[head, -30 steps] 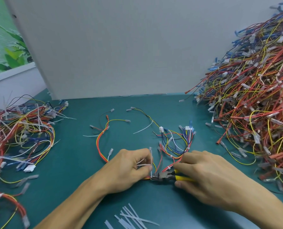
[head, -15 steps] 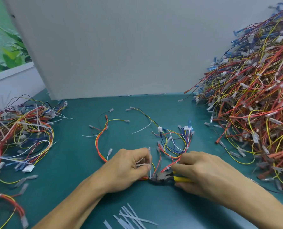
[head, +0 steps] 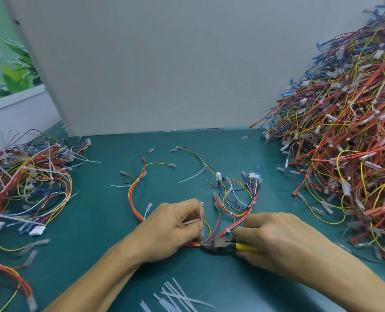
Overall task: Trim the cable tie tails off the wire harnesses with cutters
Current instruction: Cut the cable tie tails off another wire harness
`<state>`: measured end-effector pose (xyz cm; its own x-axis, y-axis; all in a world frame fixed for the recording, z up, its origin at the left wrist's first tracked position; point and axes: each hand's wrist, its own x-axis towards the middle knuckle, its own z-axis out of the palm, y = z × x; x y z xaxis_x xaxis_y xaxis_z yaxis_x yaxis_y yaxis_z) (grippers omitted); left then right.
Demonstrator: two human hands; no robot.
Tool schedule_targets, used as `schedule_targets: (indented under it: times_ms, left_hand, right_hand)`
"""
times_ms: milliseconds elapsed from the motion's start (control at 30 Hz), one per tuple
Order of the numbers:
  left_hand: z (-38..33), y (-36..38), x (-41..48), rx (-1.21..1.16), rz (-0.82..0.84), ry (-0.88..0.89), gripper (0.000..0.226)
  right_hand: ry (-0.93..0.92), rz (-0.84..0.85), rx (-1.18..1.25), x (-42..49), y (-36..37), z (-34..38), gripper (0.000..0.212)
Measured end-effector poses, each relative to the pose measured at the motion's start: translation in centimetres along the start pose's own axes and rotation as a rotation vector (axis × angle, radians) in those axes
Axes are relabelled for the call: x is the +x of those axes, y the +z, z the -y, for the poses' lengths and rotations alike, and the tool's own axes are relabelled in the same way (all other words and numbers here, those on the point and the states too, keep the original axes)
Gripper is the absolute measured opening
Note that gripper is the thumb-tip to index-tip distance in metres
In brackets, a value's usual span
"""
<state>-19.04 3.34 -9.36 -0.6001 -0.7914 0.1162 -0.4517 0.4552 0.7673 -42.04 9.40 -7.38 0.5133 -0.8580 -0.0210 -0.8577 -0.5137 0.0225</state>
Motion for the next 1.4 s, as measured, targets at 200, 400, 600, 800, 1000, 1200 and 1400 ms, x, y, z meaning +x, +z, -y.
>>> schedule_targets:
  times_ms: [200, 400, 600, 800, 1000, 1200, 1400]
  left_hand:
    - [-0.7, -3.2, 0.5, -0.721, -0.498, -0.075, 0.017]
    - [-0.3, -5.6, 0.2, -1.018, -0.618, -0.072, 0.025]
    - [-0.2, -5.4, 0.2, -1.049, -0.556, -0.075, 0.014]
    - [0.5, -5.1, 0.0, -1.17, -0.491, -0.107, 0.011]
    - [1.5, -6.1, -0.2, -1.353, -0.543, -0.228, 0.025]
    - [2.2, -6.3, 0.0, -1.254, -0.568, -0.329, 0.031]
    - [2.8, -7.2, -1.0, -0.505, -0.566, -0.174, 0.014]
  right_hand:
    - [0.046, -0.09, 0.054, 0.0, 0.1, -0.8, 0.038]
    - [-0.035, -0.122, 0.172, 0.6, 1.7, 0.1, 0.035]
    - [-0.028, -0.112, 0.133, 0.9, 2.0, -0.6, 0.033]
    - [0.027, -0.017, 0.142, 0.1, 0.4, -3.3, 0.031]
    - [0.065, -0.01, 0.175, -0.8, -1.7, -4.7, 0.03]
    - [0.047, -0.192, 0.209, 0.8, -3.5, -0.2, 0.024]
    - [0.059, -0.132, 0.156, 4.1, 0.1, 5.4, 0.021]
